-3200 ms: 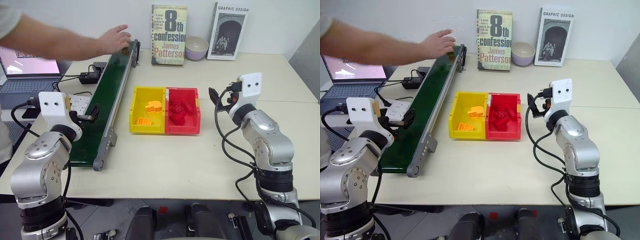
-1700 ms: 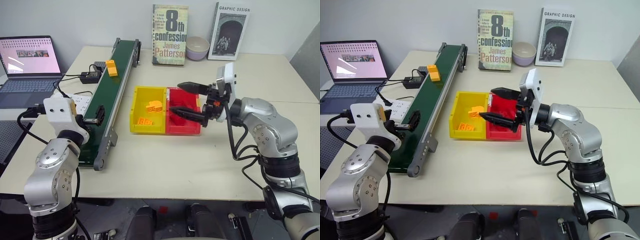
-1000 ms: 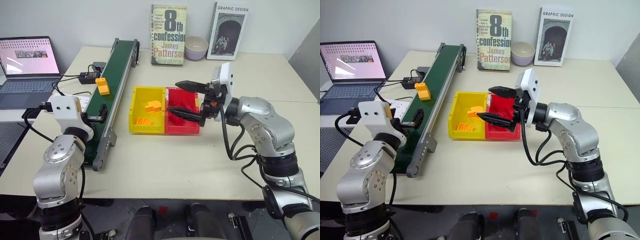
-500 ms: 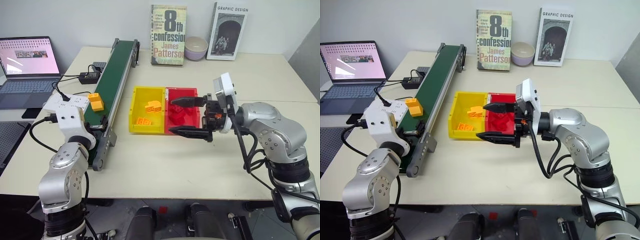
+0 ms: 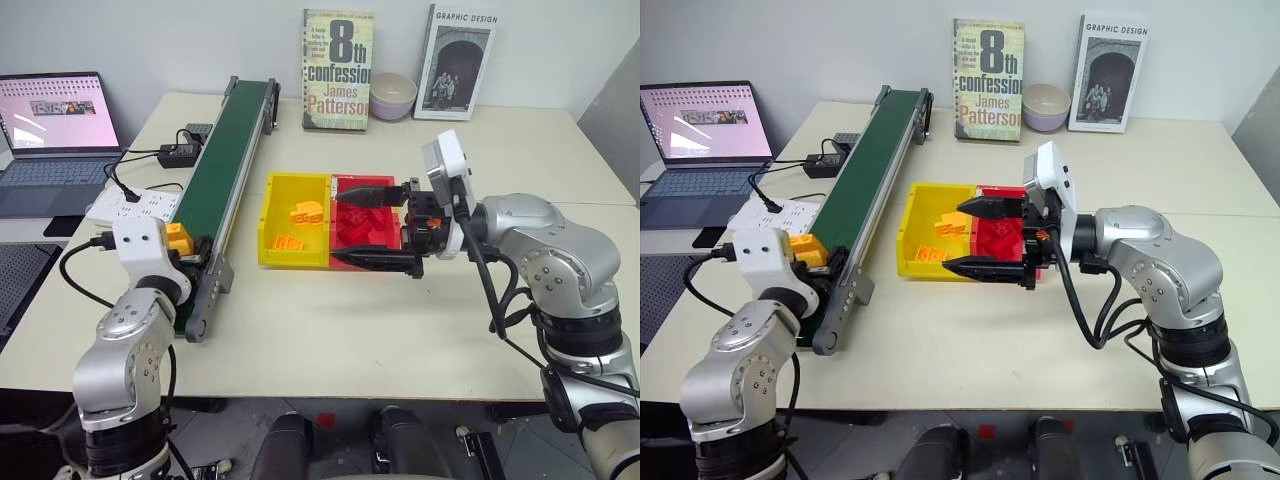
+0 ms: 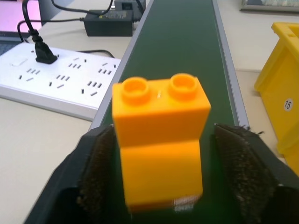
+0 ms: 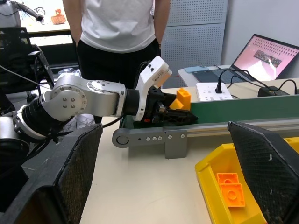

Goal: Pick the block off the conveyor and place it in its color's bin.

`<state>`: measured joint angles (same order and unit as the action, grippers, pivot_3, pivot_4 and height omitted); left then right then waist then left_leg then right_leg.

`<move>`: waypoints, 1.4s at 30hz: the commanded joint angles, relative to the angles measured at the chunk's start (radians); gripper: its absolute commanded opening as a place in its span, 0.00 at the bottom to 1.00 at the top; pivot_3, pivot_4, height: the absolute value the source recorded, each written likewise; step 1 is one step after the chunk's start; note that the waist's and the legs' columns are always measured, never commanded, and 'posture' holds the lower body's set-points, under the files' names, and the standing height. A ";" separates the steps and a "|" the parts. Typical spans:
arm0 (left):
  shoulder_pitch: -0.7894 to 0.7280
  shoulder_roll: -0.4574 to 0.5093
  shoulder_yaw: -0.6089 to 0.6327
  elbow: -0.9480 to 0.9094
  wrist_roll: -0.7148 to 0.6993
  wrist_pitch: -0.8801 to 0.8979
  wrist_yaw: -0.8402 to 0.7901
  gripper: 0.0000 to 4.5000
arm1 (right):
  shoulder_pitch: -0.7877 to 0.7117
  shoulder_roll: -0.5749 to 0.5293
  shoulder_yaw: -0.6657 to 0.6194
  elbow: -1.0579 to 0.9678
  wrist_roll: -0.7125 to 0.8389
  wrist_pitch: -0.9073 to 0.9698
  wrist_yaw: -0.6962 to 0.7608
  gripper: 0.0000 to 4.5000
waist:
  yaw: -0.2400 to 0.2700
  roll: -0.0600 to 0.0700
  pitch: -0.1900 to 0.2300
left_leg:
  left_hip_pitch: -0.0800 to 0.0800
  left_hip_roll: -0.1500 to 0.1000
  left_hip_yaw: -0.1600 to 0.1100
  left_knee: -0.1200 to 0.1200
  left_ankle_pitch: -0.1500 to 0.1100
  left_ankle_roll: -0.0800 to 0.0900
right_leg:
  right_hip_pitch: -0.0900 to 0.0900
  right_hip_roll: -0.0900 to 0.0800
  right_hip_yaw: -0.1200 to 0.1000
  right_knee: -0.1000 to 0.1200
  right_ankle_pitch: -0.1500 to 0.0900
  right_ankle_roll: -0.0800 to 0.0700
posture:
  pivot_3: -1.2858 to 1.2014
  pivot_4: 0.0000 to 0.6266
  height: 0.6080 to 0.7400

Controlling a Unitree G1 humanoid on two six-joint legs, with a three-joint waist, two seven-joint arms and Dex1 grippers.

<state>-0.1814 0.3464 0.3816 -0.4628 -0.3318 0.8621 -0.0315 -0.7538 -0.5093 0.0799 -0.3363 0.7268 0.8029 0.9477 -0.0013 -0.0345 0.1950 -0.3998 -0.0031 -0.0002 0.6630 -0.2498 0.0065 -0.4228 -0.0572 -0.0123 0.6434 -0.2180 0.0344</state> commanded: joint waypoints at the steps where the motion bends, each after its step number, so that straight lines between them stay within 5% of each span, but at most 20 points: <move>1: 0.014 0.007 0.027 -0.075 -0.012 0.031 0.006 0.57 | -0.020 0.003 -0.022 0.003 0.006 -0.019 -0.009 1.00 | 0.000 0.000 0.000 | 0.000 0.000 0.000 0.000 0.000 0.000 | 0.000 0.000 0.000 0.000 0.000 0.000 | 0.52 0.24 1.00; 7: 0.045 -0.002 0.057 -0.144 -0.014 0.081 0.022 0.35 | 0.008 0.012 -0.015 0.036 -0.014 -0.064 0.002 1.00 | 0.000 0.000 0.000 | 0.000 0.000 0.000 0.000 0.000 0.000 | 0.000 0.000 0.000 0.000 0.000 0.000 | 0.52 0.24 1.00; 13: 0.025 0.026 0.081 -0.143 -0.014 0.092 0.013 0.34 | 0.035 0.011 -0.022 0.029 -0.013 -0.085 -0.005 1.00 | 0.000 0.000 0.000 | 0.000 0.000 0.000 0.000 0.000 0.000 | 0.000 0.000 0.000 0.000 0.000 0.000 | 0.52 0.24 1.00; 18: -0.123 0.126 -0.028 -0.069 -0.040 0.037 -0.122 0.34 | 0.079 0.007 -0.017 -0.006 -0.062 -0.118 -0.054 1.00 | 0.009 0.000 0.000 | 0.000 0.000 -0.002 0.000 0.000 0.000 | 0.001 0.002 -0.003 0.000 -0.001 -0.001 | 0.52 0.24 1.00; 26: -0.555 0.180 -0.376 0.420 0.052 -0.170 -0.432 0.34 | 0.149 0.029 0.004 -0.117 -0.294 -0.086 -0.373 1.00 | 0.019 -0.001 0.000 | -0.001 -0.004 0.004 0.001 0.000 0.000 | 0.000 0.002 -0.001 -0.001 0.000 0.000 | 0.52 0.24 1.00; 33: -0.679 0.102 -0.454 0.764 0.106 -0.373 -0.554 0.34 | 0.229 0.043 0.000 -0.251 -0.275 -0.007 -0.449 1.00 | 0.002 -0.001 0.000 | -0.002 -0.002 0.003 -0.001 0.000 0.000 | -0.003 0.002 -0.001 0.000 0.000 0.000 | 0.52 0.24 1.00; 42: -0.722 0.087 -0.458 0.874 0.135 -0.456 -0.641 0.75 | 0.264 0.063 -0.038 -0.315 -0.254 0.063 -0.527 1.00 | 0.000 -0.001 0.000 | -0.003 -0.003 0.003 -0.001 0.000 0.000 | -0.003 0.002 -0.002 0.000 0.000 0.001 | 0.52 0.24 1.00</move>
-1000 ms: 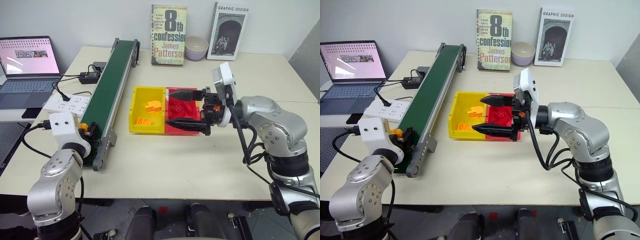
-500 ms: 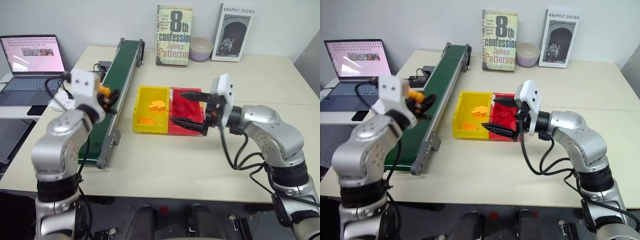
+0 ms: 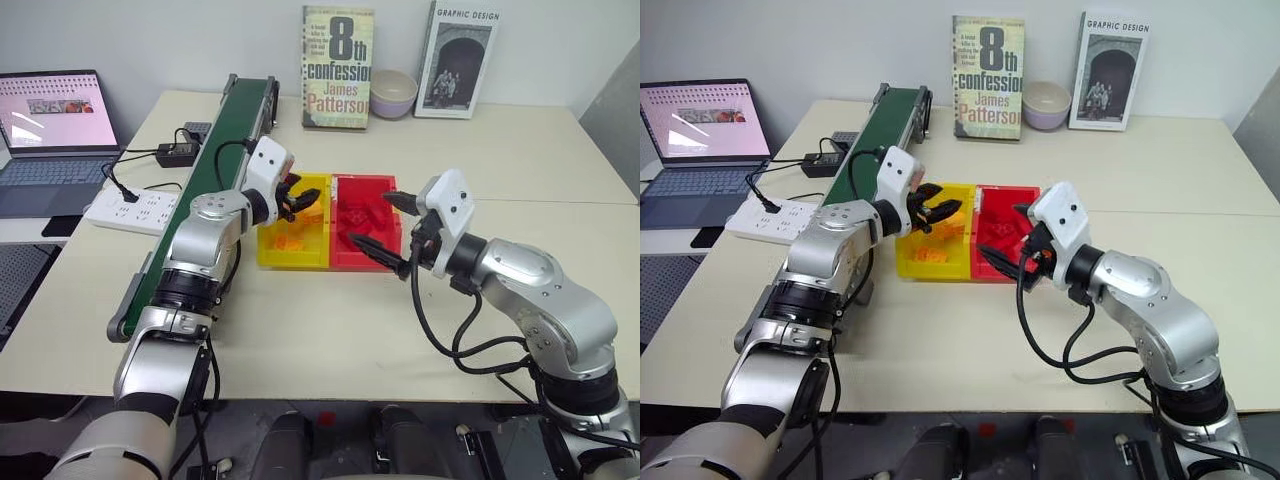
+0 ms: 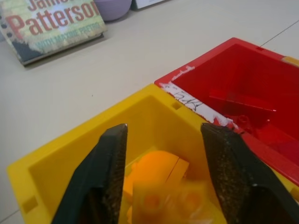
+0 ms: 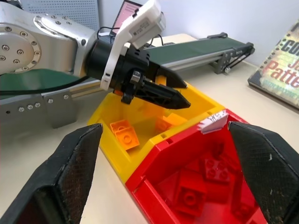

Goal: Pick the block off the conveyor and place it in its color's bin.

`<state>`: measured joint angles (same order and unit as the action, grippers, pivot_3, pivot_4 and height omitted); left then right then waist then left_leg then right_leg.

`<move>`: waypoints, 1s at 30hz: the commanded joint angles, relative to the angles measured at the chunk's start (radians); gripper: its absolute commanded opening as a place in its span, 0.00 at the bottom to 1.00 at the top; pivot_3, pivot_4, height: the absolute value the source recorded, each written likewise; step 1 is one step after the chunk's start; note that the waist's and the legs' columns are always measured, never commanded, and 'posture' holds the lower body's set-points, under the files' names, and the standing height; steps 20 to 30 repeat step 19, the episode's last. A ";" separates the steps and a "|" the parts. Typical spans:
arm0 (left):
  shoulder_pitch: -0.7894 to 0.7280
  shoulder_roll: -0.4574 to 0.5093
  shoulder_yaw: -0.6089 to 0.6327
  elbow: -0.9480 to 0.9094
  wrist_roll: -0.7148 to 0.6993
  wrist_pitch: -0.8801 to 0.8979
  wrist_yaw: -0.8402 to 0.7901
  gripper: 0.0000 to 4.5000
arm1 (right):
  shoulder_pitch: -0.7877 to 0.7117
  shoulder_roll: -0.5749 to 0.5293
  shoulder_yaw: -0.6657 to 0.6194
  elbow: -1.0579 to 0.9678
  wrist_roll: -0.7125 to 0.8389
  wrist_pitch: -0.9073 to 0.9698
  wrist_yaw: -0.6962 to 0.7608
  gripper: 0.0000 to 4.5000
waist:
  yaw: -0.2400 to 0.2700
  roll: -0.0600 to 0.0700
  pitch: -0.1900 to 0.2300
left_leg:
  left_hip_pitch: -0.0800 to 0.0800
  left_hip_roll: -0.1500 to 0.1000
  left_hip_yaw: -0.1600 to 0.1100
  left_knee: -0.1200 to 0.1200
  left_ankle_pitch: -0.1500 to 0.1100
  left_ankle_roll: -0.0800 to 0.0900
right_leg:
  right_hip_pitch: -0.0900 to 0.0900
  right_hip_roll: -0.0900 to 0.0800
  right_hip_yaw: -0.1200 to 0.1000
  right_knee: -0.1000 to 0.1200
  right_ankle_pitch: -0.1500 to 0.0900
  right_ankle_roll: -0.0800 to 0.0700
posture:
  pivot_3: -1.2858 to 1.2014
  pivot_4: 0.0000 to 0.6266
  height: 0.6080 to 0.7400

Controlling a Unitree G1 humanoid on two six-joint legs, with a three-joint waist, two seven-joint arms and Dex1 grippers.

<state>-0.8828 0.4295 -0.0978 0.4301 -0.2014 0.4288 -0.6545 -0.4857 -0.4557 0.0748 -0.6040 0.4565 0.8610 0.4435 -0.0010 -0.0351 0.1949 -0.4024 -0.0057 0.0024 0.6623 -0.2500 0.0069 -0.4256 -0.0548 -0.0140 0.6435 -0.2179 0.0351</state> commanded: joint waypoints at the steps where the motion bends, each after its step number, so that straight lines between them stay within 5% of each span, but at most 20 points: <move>1: -0.013 0.011 0.029 -0.035 0.001 -0.015 -0.019 0.80 | -0.004 0.011 -0.034 -0.048 0.018 0.007 -0.024 1.00 | 0.000 0.000 0.000 | 0.000 0.000 0.000 0.000 0.000 0.000 | 0.000 0.000 0.000 0.000 0.000 0.000 | 0.52 0.24 1.00; 6: 0.040 0.084 0.072 -0.158 -0.025 0.054 -0.052 0.99 | -0.027 -0.002 -0.041 -0.016 0.025 -0.004 0.003 1.00 | -0.004 0.000 0.000 | 0.000 0.001 0.000 0.000 0.000 0.000 | 0.000 0.000 0.000 0.001 0.000 0.000 | 0.52 0.24 1.00; 18: 0.339 0.495 0.290 -0.604 -0.220 0.374 -0.261 1.00 | -0.128 -0.097 -0.072 0.202 0.065 -0.129 0.235 1.00 | -0.015 0.000 0.001 | 0.001 0.002 -0.002 0.000 0.000 0.000 | 0.001 0.001 0.001 0.000 -0.001 0.000 | 0.52 0.24 1.00; 30: 0.354 0.505 0.301 -0.609 -0.217 0.381 -0.247 1.00 | -0.134 -0.096 -0.067 0.221 0.058 -0.142 0.243 1.00 | -0.015 0.000 0.001 | 0.001 0.002 -0.002 0.000 0.000 0.000 | 0.001 0.000 0.001 0.000 -0.001 0.000 | 0.52 0.24 1.00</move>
